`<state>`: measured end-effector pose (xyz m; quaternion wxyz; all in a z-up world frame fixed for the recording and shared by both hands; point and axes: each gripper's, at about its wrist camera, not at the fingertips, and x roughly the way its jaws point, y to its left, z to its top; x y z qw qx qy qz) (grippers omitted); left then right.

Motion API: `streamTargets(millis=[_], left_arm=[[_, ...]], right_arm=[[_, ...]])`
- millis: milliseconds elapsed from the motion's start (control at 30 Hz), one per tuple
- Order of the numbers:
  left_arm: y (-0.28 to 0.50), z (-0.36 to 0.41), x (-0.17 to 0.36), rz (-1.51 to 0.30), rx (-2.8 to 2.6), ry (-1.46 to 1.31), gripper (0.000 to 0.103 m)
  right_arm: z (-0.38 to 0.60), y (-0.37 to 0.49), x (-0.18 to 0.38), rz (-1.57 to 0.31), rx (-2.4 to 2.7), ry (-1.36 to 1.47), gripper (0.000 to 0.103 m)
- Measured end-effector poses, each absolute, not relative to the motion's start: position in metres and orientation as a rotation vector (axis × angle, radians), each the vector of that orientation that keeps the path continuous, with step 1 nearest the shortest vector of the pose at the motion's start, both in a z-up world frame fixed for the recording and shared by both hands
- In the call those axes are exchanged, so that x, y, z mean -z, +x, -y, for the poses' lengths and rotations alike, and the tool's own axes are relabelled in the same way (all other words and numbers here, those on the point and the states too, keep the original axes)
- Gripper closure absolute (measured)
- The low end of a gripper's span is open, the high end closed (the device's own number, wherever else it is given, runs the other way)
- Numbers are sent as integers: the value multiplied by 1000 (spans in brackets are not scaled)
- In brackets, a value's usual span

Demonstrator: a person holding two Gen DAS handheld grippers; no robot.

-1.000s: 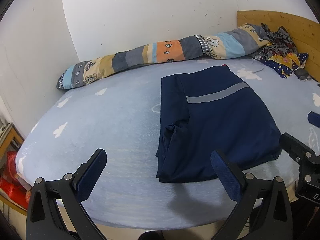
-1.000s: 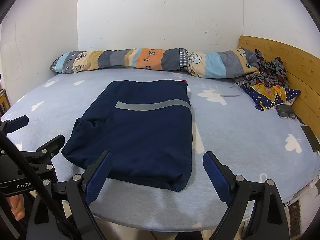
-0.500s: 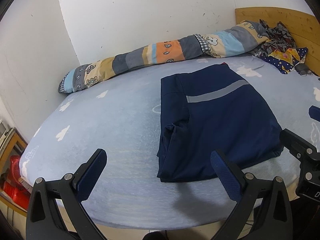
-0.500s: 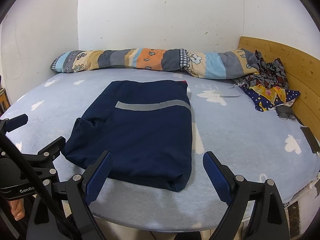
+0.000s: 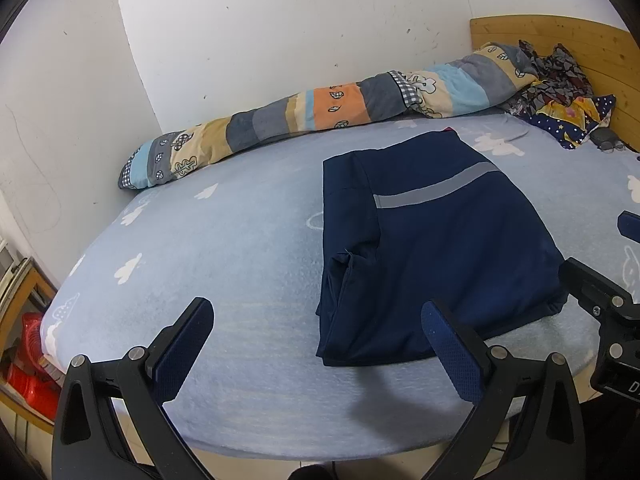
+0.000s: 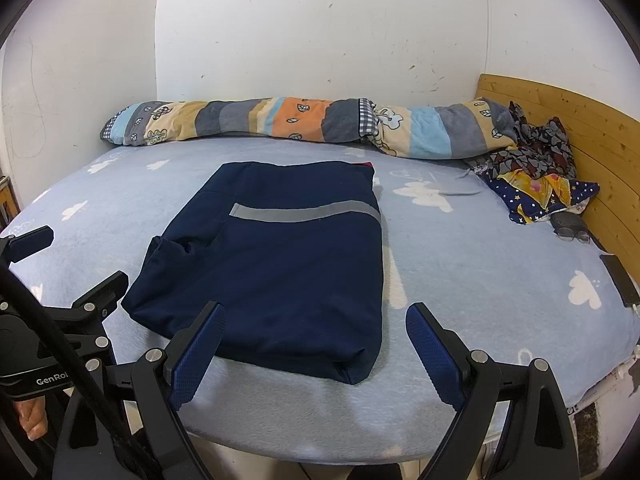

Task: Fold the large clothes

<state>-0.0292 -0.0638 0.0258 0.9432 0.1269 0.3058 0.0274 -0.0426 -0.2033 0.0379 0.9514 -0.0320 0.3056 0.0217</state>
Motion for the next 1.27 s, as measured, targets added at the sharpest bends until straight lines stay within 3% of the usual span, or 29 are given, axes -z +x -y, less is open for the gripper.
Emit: streamTargets(millis=[1267], left_arm=[[-26,50,-28,-649,4,215,0]], right_arm=[[203,-44,-36,-619,-44,-60,9]])
